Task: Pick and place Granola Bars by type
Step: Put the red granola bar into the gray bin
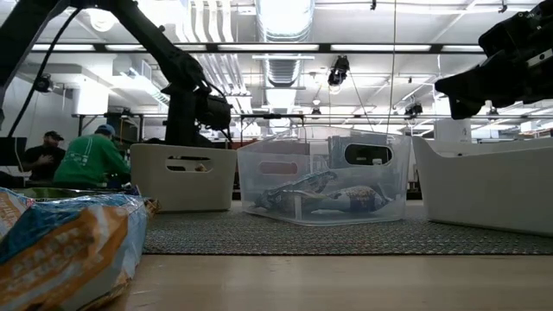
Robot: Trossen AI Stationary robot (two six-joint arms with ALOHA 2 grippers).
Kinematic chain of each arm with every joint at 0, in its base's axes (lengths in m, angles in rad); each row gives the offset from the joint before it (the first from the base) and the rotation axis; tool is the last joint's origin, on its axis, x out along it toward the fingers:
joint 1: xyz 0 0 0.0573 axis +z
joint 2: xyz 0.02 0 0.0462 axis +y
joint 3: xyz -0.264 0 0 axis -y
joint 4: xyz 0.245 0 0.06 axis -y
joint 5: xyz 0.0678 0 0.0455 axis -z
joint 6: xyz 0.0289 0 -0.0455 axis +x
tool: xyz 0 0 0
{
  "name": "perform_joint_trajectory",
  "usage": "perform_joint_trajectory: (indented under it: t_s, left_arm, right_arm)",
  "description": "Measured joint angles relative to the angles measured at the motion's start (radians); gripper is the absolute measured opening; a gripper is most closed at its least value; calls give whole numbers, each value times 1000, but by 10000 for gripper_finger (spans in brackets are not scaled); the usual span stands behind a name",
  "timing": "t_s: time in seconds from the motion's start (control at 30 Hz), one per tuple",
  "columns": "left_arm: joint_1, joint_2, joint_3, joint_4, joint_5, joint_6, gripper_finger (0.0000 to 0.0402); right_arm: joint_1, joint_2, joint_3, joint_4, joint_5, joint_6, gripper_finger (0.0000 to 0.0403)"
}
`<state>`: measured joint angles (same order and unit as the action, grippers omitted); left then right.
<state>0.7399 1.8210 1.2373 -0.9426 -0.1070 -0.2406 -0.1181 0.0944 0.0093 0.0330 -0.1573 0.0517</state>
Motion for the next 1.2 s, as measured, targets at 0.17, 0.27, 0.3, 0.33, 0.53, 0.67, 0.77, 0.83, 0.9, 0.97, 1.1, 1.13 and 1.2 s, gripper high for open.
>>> perform_joint_trajectory:
  t_s: [0.17, 0.27, 0.3, 0.33, 0.53, 0.67, 0.77, 0.83, 0.9, 0.97, 1.1, 1.13, 1.2]
  left_arm:
    - [0, 13, 0, 3, 0, 6, 213]
    - [0, 26, 0, 10, 3, 8, 213]
    - [0, 30, 0, 14, 6, 8, 213]
    - [0, 33, 1, 18, 12, 8, 213]
    - [0, 43, 3, 30, 15, 8, 213]
    - [0, 43, 3, 39, 11, 8, 213]
    - [0, 43, 2, 38, 10, 8, 213]
    - [0, 43, 2, 38, 10, 8, 213]
    - [0, 43, 2, 37, 11, 8, 213]
    - [0, 42, 7, 25, 11, 9, 213]
    - [0, 42, 39, -38, 6, 12, 213]
    - [0, 39, 49, -48, 3, 12, 213]
    - [0, 26, 61, -56, 4, 20, 213]
  right_arm:
    - [0, 0, 0, 0, 0, 0, 8]
    - [0, 0, 0, 0, 0, 0, 8]
    - [0, 0, 0, 0, 0, 0, 9]
    - [0, 0, 0, 0, 0, 0, 9]
    - [0, 0, 0, 0, 0, 0, 9]
    - [0, 0, 0, 0, 0, 0, 8]
    - [0, 0, 0, 0, 0, 0, 8]
    - [0, 0, 0, 0, 0, 0, 8]
    - [0, 0, 0, 0, 0, 0, 8]
    - [0, 0, 0, 0, 0, 0, 9]
    - [0, 0, 0, 0, 0, 0, 8]
    - [0, 0, 0, 0, 0, 0, 8]
    - [0, 0, 0, 0, 0, 0, 8]
